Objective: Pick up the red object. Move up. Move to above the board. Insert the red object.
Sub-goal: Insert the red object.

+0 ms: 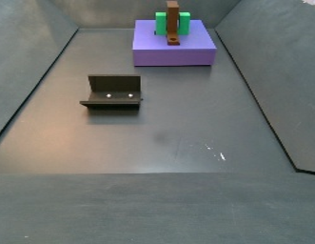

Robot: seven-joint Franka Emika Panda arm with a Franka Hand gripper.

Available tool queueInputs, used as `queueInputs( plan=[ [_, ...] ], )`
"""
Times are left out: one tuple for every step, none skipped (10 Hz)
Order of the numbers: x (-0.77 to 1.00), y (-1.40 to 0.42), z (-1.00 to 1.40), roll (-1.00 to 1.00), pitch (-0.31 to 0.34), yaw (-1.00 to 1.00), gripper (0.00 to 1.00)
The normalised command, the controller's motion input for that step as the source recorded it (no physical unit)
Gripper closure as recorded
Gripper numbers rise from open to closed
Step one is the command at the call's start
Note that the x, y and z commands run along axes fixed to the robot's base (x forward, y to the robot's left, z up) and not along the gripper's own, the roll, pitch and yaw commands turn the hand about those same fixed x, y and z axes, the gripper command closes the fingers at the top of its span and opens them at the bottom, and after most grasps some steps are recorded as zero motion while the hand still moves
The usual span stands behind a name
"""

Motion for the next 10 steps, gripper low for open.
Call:
queueInputs(
  plan=[
    [0.08, 0.05, -0.73, 0.28, -0.007, 0.14, 1.00],
    [0.00, 0.00, -1.00, 0.17, -0.011, 0.08, 1.00],
    [-0.06, 0.03, -1.00, 0.01, -0.056, 0.05, 1.00],
    [0.00, 0.13, -1.00, 0.00, -0.099, 0.04, 1.00],
    [0.00, 0.16, -1.00, 0.00, -0.107, 0.03, 1.00],
    [-0.01, 0.15, -0.96, 0.00, -0.100, 0.02, 1.00],
    [0.00, 0.10, -0.99, 0.00, -0.107, 0.03, 1.00],
    [-0.01, -0.02, -0.96, 0.12, -0.077, 0.00, 1.00],
    [0.00, -0.05, -0.93, 0.17, -0.063, 0.00, 1.00],
    [0.00, -0.05, -0.87, 0.18, -0.061, 0.00, 1.00]
  ],
)
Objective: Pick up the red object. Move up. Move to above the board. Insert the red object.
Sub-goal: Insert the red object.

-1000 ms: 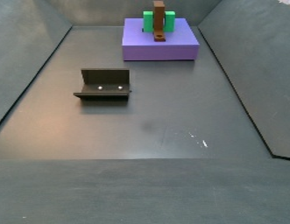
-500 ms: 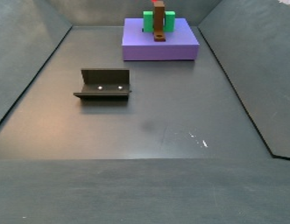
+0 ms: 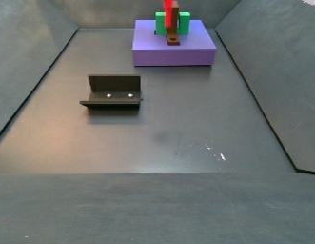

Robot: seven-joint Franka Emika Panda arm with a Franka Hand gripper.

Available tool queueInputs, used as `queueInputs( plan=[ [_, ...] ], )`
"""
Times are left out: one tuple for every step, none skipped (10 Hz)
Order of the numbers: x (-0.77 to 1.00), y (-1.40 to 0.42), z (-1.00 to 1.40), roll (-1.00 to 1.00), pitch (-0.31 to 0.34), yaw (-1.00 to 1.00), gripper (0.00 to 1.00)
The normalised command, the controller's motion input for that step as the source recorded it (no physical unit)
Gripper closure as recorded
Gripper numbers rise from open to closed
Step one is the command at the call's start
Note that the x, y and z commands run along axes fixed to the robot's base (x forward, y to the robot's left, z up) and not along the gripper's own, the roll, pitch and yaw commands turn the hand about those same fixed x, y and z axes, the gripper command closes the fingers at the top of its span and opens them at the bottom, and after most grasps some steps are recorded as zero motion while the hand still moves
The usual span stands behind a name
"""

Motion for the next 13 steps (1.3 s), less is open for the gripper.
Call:
queueInputs(
  plan=[
    [0.00, -0.07, -0.75, 0.16, -0.066, 0.00, 1.00],
    [0.00, -0.11, -0.60, 0.14, -0.069, 0.00, 1.00],
    [-0.14, -0.06, -0.26, 0.00, -0.063, -0.03, 1.00],
    [-0.09, 0.00, 0.01, -0.15, -0.076, -0.06, 1.00],
    [-0.06, 0.00, 0.00, -0.19, -0.076, -0.07, 1.00],
    [-0.12, 0.00, 0.00, -0.20, -0.074, -0.10, 1.00],
    [-0.17, 0.00, 0.00, -0.18, -0.073, -0.10, 1.00],
    [-0.21, 0.00, 0.00, -0.18, -0.071, -0.08, 1.00],
    [-0.23, 0.00, 0.00, -0.18, -0.069, -0.09, 1.00],
    [-0.25, 0.00, 0.06, -0.15, -0.049, -0.13, 1.00],
    [-0.20, -0.03, 0.03, -0.19, -0.083, -0.09, 1.00],
    [-0.09, -0.08, 0.00, -0.19, -0.099, -0.05, 1.00],
    [0.00, -0.06, 0.00, -0.17, -0.123, 0.00, 1.00]
  ],
)
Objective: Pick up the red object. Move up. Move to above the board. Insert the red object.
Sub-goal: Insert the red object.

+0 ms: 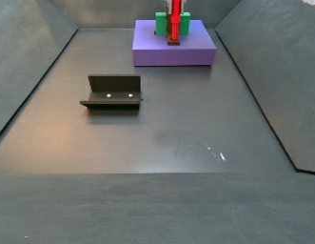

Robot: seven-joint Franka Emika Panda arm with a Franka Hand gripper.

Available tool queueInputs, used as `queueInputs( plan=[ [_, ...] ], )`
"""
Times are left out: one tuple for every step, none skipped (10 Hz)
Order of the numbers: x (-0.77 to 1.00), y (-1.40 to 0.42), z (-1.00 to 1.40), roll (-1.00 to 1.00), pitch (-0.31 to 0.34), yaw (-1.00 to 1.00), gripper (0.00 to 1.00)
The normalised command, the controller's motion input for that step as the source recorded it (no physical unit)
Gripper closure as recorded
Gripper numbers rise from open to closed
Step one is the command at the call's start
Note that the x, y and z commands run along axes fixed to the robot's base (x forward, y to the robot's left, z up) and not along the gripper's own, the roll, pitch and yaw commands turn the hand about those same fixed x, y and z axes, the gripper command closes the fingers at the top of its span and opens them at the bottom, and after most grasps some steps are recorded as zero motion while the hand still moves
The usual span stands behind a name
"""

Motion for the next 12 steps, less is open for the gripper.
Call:
queueInputs(
  plan=[
    [0.05, 0.00, -0.05, -0.13, -0.149, 0.00, 1.00],
    [0.00, 0.06, -0.09, -0.06, -0.140, 0.00, 1.00],
    [0.00, 0.03, -0.13, -0.02, -0.134, 0.00, 1.00],
    [0.00, 0.03, -0.16, 0.00, -0.124, 0.00, 1.00],
    [0.00, 0.00, -0.19, 0.00, -0.107, 0.00, 1.00],
    [-0.04, 0.00, -0.27, 0.03, -0.100, 0.00, 1.00],
    [0.00, 0.00, -0.30, 0.09, -0.094, 0.00, 1.00],
    [0.15, 0.00, -0.22, 0.15, -0.089, 0.02, 1.00],
    [0.20, 0.00, -0.30, 0.15, -0.094, 0.03, 1.00],
    [0.15, 0.02, -0.31, 0.17, -0.096, 0.00, 1.00],
    [0.14, 0.02, -0.26, 0.20, -0.070, 0.00, 1.00],
    [0.00, -0.05, -0.37, 0.22, -0.059, 0.00, 1.00]
  ],
)
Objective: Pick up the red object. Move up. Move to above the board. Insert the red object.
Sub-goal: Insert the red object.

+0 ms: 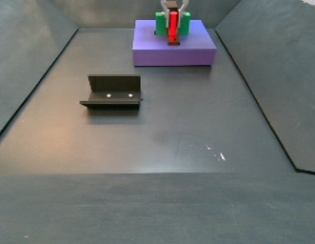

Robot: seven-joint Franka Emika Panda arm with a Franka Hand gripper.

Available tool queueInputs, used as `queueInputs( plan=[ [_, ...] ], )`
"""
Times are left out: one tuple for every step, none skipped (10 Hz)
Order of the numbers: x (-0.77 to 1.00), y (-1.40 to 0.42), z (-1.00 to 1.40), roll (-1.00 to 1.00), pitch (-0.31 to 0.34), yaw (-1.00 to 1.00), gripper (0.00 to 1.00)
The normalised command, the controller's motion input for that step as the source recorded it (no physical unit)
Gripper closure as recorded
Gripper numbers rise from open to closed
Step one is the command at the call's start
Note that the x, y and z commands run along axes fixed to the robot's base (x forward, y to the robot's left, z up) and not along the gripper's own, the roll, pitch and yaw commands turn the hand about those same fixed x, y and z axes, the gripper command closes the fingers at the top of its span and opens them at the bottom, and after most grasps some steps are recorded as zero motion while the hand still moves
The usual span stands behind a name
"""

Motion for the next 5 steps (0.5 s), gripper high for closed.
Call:
queueInputs(
  plan=[
    [0.00, -0.11, -0.40, 0.18, -0.067, 0.00, 1.00],
    [0.00, -0.08, -0.49, 0.15, -0.083, 0.00, 1.00],
    [0.00, -0.03, -0.37, 0.11, -0.071, 0.00, 1.00],
    [0.09, -0.21, -0.13, 0.07, -0.053, 0.06, 1.00],
    [0.19, -0.24, -0.11, 0.00, -0.069, 0.08, 1.00]
  ],
)
